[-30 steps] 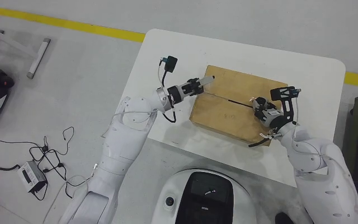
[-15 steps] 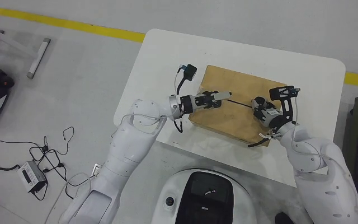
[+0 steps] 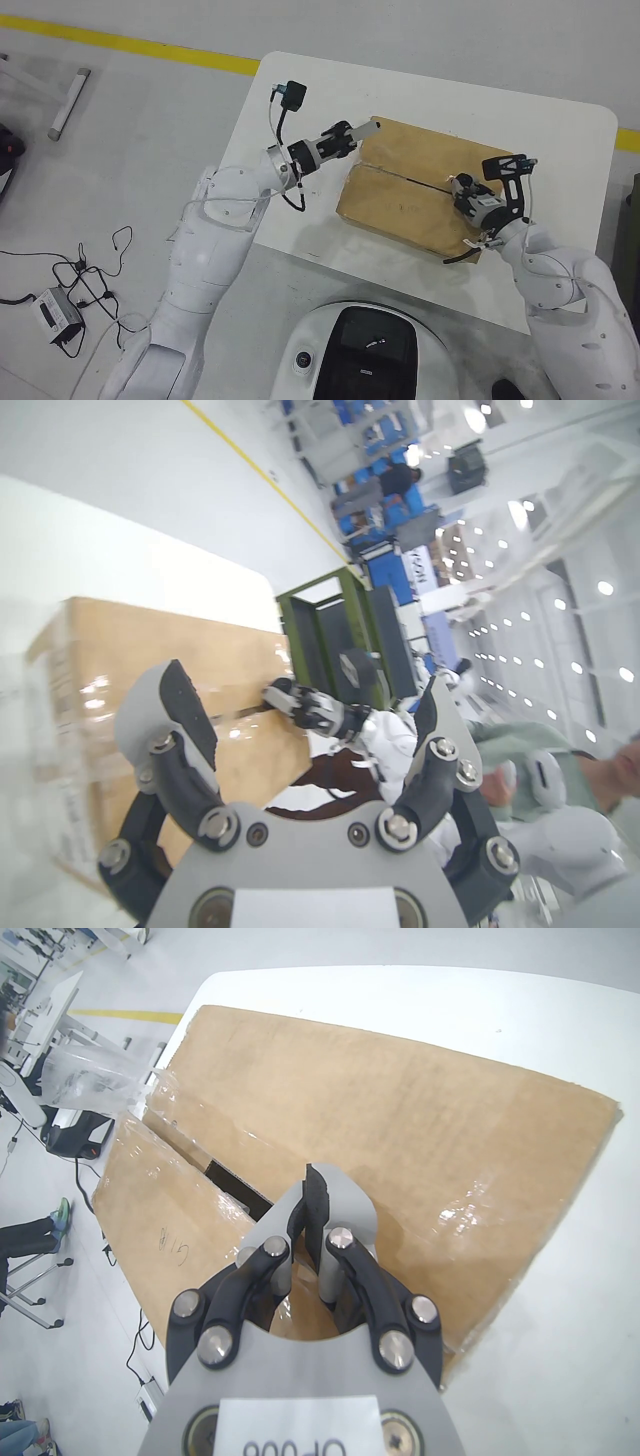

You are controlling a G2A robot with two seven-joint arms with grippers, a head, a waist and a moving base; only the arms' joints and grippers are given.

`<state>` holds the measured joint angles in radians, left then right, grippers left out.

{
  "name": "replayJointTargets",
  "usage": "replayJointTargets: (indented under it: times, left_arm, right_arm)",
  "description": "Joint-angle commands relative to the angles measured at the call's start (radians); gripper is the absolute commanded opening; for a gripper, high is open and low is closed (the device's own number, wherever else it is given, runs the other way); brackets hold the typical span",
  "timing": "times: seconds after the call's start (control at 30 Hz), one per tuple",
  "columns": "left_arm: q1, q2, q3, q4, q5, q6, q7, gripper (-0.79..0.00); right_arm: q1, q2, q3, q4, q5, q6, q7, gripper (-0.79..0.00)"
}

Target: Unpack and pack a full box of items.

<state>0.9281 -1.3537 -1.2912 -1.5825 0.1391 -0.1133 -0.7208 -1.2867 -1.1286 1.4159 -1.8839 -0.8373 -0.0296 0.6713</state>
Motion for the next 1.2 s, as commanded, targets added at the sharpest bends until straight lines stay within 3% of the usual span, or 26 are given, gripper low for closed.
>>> replayJointTargets:
  times: [0.0, 0.03, 0.07, 0.33, 0.57, 0.87, 1.0, 1.17]
  left_arm:
    - [-0.005, -0.004, 0.018, 0.052, -0.021, 0.013, 0.025, -0.514]
    - [-0.006, -0.008, 0.028, 0.072, -0.067, 0.027, 0.033, -0.677]
    - [-0.009, -0.011, 0.035, 0.091, -0.097, 0.037, 0.042, -0.785]
    - [-0.033, -0.020, 0.082, 0.145, -0.197, 0.032, 0.013, -0.785]
    - [-0.035, -0.017, 0.120, 0.142, -0.150, 0.019, -0.017, -0.785]
    - [-0.019, -0.010, 0.171, 0.059, -0.100, 0.017, -0.102, -0.785]
    - [-0.031, -0.003, 0.122, 0.007, -0.056, -0.003, -0.022, -0.785]
    - [-0.066, 0.008, 0.070, 0.065, 0.129, 0.026, 0.111, -0.785]
  right_arm:
    - [0.000, 0.000, -0.002, 0.001, 0.000, 0.000, 0.000, -0.785]
    - [0.000, 0.000, -0.003, 0.001, 0.000, 0.000, 0.000, -0.785]
    - [0.000, 0.000, -0.003, 0.001, 0.000, 0.000, 0.000, -0.785]
    - [-0.002, 0.001, 0.002, -0.001, -0.003, 0.002, 0.000, -0.785]
    - [0.005, 0.000, -0.006, 0.001, 0.001, 0.002, -0.001, -0.785]
    - [0.008, -0.001, -0.008, 0.001, 0.002, 0.004, -0.001, -0.785]
    - [0.006, 0.000, -0.007, -0.002, 0.001, 0.005, -0.001, -0.785]
    - [0.004, 0.000, -0.007, 0.000, 0.001, 0.006, -0.003, -0.785]
